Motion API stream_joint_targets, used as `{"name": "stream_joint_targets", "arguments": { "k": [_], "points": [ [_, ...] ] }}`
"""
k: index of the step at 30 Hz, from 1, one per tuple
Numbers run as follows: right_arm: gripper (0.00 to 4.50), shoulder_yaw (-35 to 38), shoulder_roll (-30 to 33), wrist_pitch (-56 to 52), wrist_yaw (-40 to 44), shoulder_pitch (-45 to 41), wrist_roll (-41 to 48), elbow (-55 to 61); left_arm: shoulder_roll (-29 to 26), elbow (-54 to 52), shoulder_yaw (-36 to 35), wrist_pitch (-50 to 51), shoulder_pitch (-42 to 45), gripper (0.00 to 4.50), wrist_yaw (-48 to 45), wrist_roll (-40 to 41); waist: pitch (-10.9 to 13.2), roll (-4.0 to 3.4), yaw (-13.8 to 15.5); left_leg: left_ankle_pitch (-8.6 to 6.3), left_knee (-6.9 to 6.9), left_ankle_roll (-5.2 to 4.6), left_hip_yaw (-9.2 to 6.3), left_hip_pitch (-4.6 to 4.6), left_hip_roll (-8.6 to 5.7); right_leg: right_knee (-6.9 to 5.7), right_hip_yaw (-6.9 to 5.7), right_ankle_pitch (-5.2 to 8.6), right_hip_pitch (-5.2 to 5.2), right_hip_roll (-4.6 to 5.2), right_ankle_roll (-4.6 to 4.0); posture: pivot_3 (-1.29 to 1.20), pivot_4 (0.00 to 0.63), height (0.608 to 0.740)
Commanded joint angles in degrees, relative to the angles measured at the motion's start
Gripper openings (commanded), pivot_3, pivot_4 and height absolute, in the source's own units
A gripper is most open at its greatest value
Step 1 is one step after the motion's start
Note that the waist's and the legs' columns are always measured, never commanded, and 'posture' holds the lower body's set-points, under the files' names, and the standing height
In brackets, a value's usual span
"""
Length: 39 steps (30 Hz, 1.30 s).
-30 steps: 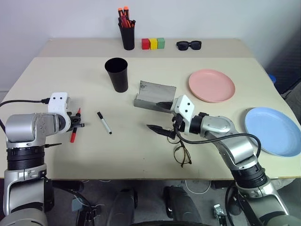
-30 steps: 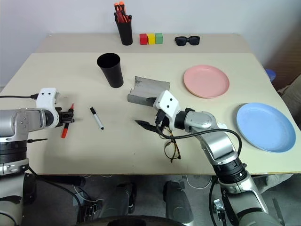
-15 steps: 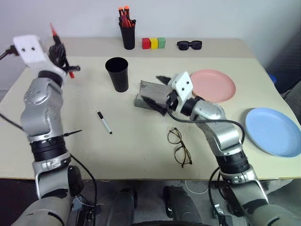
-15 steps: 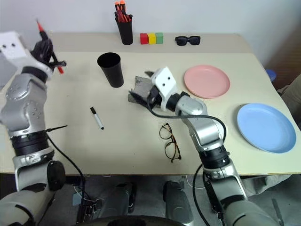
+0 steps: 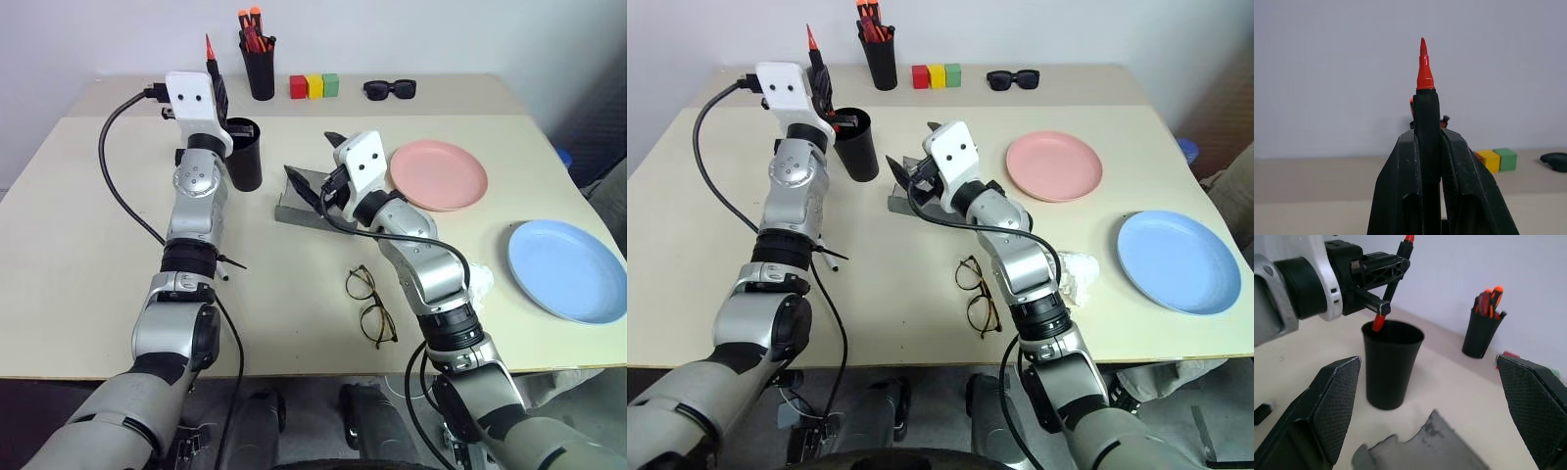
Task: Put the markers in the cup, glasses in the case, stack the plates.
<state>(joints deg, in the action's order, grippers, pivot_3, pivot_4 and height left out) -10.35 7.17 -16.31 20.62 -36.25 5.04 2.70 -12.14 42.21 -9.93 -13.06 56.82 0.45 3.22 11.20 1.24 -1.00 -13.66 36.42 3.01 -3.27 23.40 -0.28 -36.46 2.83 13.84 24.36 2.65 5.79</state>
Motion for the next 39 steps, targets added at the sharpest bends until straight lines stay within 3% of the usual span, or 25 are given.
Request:
{"name": "stream_joint_targets", "arguments": {
  "k": [1, 4, 13, 20, 23, 28, 33, 35, 39],
  "points": [
    [4.50, 0.1, -0.3, -0.5, -0.1, 0.2, 0.0, 4.3, 0.7, 0.7, -0.6, -3.4, 1.8, 0.04, -0.4, 1.1, 0.0, 0.00, 0.1, 0.00, 0.05, 0.00, 0.00, 0.01, -0.01, -0.01, 0.00, -0.01, 0.00, 0.01, 0.01, 0.00, 0.150, 0.740],
    [4.50, 0.1, -0.2, -0.8, 0.1, 0.2, 0.0, 4.7, 1.0, 1.5, -0.9, -4.0, 1.1, 0.04, -1.2, 1.9, 0.0, 0.00, 0.1, 0.00, 0.13, -0.01, 0.00, 0.03, -0.02, -0.02, 0.00, -0.06, -0.01, 0.00, 0.03, 0.00, 0.150, 0.740],
    [4.50, 0.3, 0.1, -1.8, 0.6, -0.2, 0.2, 5.3, 2.0, 1.6, -2.0, -3.6, 0.8, 4.35, -0.4, 3.4, 0.0, 0.00, 0.0, 0.00, 0.15, -0.01, -0.02, 0.02, -0.01, -0.10, 0.00, -0.06, -0.01, -0.02, 0.03, 0.00, 0.150, 0.740],
    [4.50, 0.2, 0.4, -1.7, 2.2, -0.4, 0.5, 5.4, 0.4, -10.3, -6.9, 8.0, 0.4, 4.35, 9.5, 5.8, 0.0, 0.00, -0.2, 0.00, 0.17, -0.01, -0.05, 0.02, -0.01, -0.15, 0.00, -0.06, 0.00, -0.03, 0.03, 0.00, 0.150, 0.740],
    [4.50, 0.6, 2.8, -1.9, 6.4, -0.3, 2.0, 5.9, -1.0, -23.2, -8.1, 23.3, -2.6, 4.35, 14.0, 6.3, 0.0, 0.00, -0.2, 0.00, 0.19, -0.01, -0.06, 0.02, 0.00, -0.17, 0.00, -0.06, 0.00, -0.02, 0.03, 0.00, 0.150, 0.740],
    [4.50, 0.2, 11.4, -3.2, 18.9, 1.3, 6.5, 8.1, -2.1, -46.7, -8.7, 60.1, -10.5, 4.35, 17.6, 9.5, 0.0, 0.00, -0.1, 0.00, 0.29, -0.01, -0.09, 0.01, -0.01, -0.31, 0.00, -0.05, -0.01, -0.02, 0.04, 0.00, 0.150, 0.740],
    [4.50, -0.4, 21.1, -5.5, 32.0, 3.6, 11.1, 9.7, -4.3, -59.9, -4.1, 97.2, -14.5, 4.35, 19.0, 5.6, 0.0, 0.04, -0.1, 0.00, 0.72, -0.01, -0.21, 0.02, -0.03, -0.60, -0.06, -0.03, -0.14, -0.05, 0.04, 0.00, 0.150, 0.740],
    [4.50, 0.0, 21.9, -5.3, 32.6, 3.4, 11.1, 8.5, -2.7, -60.6, -4.9, 104.4, -15.5, 4.35, 18.7, 5.5, 0.0, 0.04, -0.4, 0.00, 0.75, -0.01, -0.19, -0.06, -0.03, -0.62, -0.04, -0.03, -0.19, -0.07, 0.05, 0.00, 0.150, 0.740],
    [4.50, 0.4, 22.4, -5.3, 33.6, 3.1, 11.0, 7.7, 3.2, -60.0, -9.1, 105.6, -17.8, 4.35, 18.5, 6.8, 0.0, 0.03, -1.2, 0.03, 0.71, 0.04, -0.24, -0.17, 0.02, -0.69, -0.04, -0.02, -0.23, -0.15, 0.01, 0.00, 0.150, 0.740]
  ]
}}
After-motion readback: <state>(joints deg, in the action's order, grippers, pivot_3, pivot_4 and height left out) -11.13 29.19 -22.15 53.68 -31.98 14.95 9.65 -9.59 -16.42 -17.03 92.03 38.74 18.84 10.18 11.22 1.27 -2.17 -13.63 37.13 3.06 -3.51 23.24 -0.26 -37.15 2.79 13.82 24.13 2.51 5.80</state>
